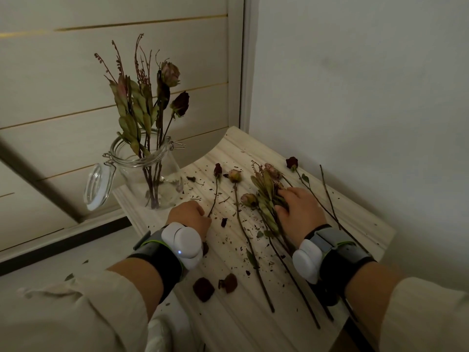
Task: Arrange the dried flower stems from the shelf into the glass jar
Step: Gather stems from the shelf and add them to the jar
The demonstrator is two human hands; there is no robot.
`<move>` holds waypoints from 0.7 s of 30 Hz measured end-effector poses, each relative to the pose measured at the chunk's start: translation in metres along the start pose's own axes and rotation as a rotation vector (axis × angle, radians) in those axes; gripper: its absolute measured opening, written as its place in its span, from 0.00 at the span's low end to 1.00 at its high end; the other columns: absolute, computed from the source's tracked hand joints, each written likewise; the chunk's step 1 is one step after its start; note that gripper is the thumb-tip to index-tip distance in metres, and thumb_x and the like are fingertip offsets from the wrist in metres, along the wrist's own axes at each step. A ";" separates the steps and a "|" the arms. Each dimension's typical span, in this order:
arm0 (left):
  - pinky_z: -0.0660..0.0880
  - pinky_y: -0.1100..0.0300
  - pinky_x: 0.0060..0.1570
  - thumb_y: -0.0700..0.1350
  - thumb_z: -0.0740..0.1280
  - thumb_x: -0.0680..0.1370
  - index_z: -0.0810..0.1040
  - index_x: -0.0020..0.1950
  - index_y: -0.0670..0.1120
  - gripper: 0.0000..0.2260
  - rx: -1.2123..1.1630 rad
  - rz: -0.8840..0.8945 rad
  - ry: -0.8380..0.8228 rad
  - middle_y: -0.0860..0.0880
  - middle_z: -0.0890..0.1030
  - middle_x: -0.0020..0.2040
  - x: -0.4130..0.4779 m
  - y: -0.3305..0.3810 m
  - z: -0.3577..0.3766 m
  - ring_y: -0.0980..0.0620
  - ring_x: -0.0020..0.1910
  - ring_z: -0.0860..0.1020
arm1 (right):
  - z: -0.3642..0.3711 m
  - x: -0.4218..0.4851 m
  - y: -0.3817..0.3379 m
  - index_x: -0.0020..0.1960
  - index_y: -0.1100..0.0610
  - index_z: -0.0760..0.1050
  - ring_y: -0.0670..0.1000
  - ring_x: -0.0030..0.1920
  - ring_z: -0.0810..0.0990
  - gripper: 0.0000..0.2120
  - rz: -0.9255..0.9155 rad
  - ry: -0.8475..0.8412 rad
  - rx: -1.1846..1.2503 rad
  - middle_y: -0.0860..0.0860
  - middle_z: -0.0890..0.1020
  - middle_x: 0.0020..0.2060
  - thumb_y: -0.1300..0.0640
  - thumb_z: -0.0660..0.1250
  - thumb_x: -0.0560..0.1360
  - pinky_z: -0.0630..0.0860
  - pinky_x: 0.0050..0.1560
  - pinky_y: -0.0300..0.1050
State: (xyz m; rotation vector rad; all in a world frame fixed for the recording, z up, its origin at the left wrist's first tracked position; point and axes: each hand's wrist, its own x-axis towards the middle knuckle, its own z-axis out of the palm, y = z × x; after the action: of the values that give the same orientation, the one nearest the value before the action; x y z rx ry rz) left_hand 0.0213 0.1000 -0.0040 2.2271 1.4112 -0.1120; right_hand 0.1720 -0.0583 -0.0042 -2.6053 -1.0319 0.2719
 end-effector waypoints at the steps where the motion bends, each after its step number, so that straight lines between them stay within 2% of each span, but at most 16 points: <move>1: 0.71 0.60 0.50 0.48 0.66 0.76 0.76 0.56 0.46 0.11 0.004 -0.002 0.000 0.46 0.79 0.57 0.001 0.000 -0.001 0.47 0.56 0.76 | 0.000 0.000 0.000 0.70 0.52 0.66 0.54 0.70 0.64 0.21 0.003 0.001 0.002 0.51 0.67 0.70 0.50 0.58 0.78 0.66 0.69 0.53; 6: 0.71 0.60 0.47 0.50 0.67 0.75 0.77 0.53 0.46 0.11 0.032 0.013 0.006 0.47 0.79 0.55 0.003 0.001 -0.003 0.47 0.54 0.77 | 0.002 -0.001 0.000 0.70 0.52 0.66 0.54 0.69 0.64 0.21 -0.001 0.008 0.008 0.51 0.67 0.70 0.50 0.59 0.78 0.66 0.68 0.53; 10: 0.71 0.60 0.45 0.51 0.68 0.75 0.76 0.45 0.48 0.08 0.068 0.042 -0.037 0.48 0.80 0.51 0.004 0.003 -0.004 0.48 0.50 0.77 | 0.002 -0.002 -0.001 0.70 0.52 0.66 0.54 0.70 0.64 0.21 -0.006 0.014 0.000 0.51 0.67 0.70 0.50 0.59 0.78 0.66 0.68 0.53; 12: 0.72 0.60 0.45 0.51 0.68 0.75 0.78 0.47 0.48 0.07 0.089 0.047 -0.068 0.48 0.80 0.49 0.006 0.003 -0.005 0.48 0.50 0.78 | 0.002 -0.002 -0.002 0.71 0.52 0.66 0.54 0.70 0.64 0.21 -0.009 0.014 -0.008 0.51 0.67 0.70 0.50 0.59 0.78 0.66 0.69 0.52; 15: 0.71 0.61 0.41 0.49 0.67 0.75 0.80 0.44 0.48 0.06 0.124 0.055 -0.106 0.49 0.79 0.43 0.010 0.003 -0.006 0.50 0.43 0.76 | 0.002 -0.003 -0.003 0.71 0.52 0.66 0.55 0.69 0.64 0.21 -0.010 0.014 -0.009 0.51 0.67 0.70 0.50 0.59 0.78 0.66 0.68 0.52; 21: 0.72 0.62 0.42 0.47 0.65 0.75 0.78 0.41 0.49 0.05 0.191 0.080 -0.106 0.49 0.78 0.43 0.012 0.005 -0.008 0.52 0.38 0.74 | 0.001 -0.005 -0.004 0.71 0.51 0.65 0.54 0.70 0.63 0.22 -0.002 -0.004 -0.023 0.50 0.65 0.71 0.49 0.58 0.78 0.67 0.68 0.52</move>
State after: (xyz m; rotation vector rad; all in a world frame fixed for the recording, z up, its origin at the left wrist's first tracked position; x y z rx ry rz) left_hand 0.0291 0.1116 0.0007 2.3898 1.3008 -0.3461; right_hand 0.1659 -0.0587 -0.0036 -2.6249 -1.0454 0.2661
